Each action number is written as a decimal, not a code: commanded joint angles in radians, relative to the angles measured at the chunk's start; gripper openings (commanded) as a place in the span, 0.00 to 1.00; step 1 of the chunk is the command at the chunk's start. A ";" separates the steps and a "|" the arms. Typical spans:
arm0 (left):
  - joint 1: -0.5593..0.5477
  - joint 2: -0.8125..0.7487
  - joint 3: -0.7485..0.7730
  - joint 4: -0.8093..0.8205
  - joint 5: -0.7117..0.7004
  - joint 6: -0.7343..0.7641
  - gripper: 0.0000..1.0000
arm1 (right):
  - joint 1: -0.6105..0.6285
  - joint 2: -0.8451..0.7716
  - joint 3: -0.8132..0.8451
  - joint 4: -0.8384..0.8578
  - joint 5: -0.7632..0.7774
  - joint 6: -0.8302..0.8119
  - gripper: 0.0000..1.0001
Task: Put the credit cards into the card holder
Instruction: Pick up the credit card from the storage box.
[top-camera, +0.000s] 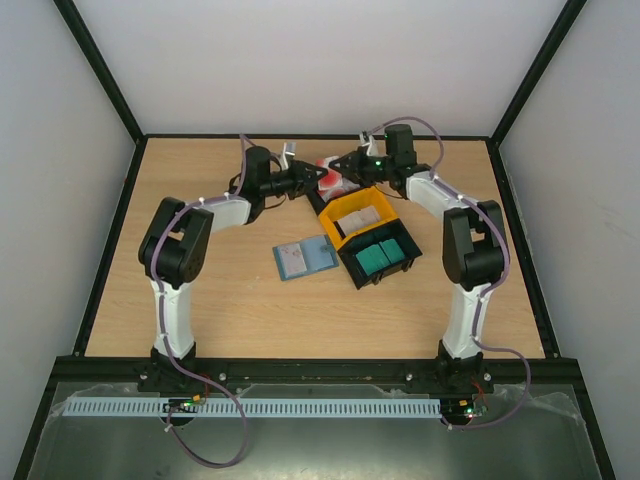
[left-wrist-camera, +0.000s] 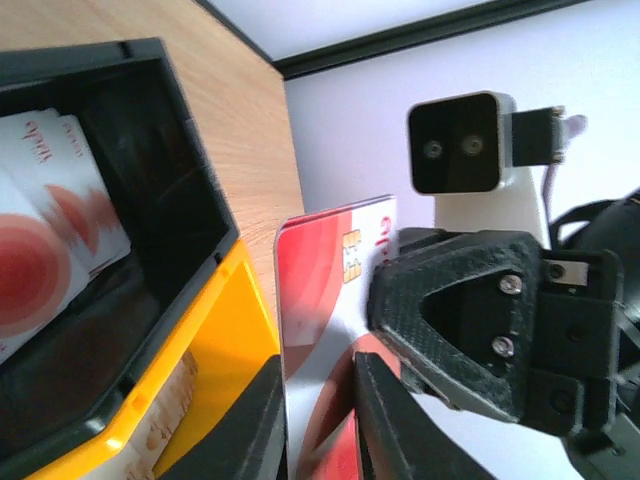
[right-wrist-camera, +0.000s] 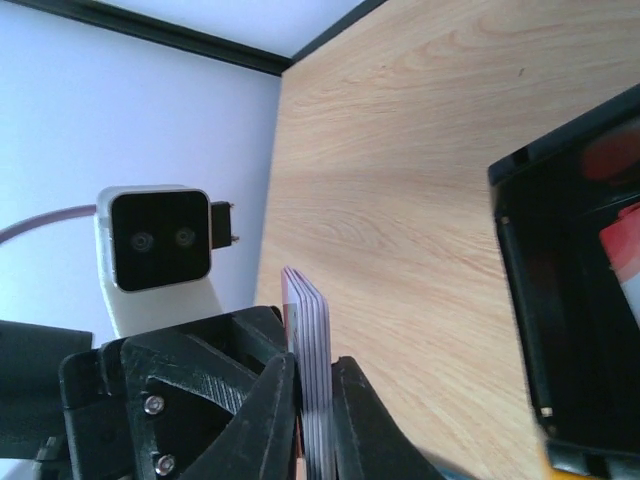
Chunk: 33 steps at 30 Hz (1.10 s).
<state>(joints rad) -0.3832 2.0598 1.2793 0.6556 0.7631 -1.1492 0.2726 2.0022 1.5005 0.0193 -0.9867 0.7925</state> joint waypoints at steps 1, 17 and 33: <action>-0.004 -0.056 -0.004 0.089 0.047 -0.038 0.16 | -0.013 -0.080 -0.032 0.200 -0.104 0.139 0.12; 0.016 -0.125 -0.047 0.272 0.100 -0.219 0.04 | -0.059 -0.157 -0.213 0.614 -0.140 0.397 0.17; 0.023 -0.158 -0.042 0.401 0.127 -0.328 0.03 | -0.060 -0.180 -0.213 0.426 -0.125 0.242 0.05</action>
<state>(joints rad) -0.3679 1.9591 1.2320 0.9302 0.8696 -1.4372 0.2161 1.8530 1.2816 0.5232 -1.1126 1.1103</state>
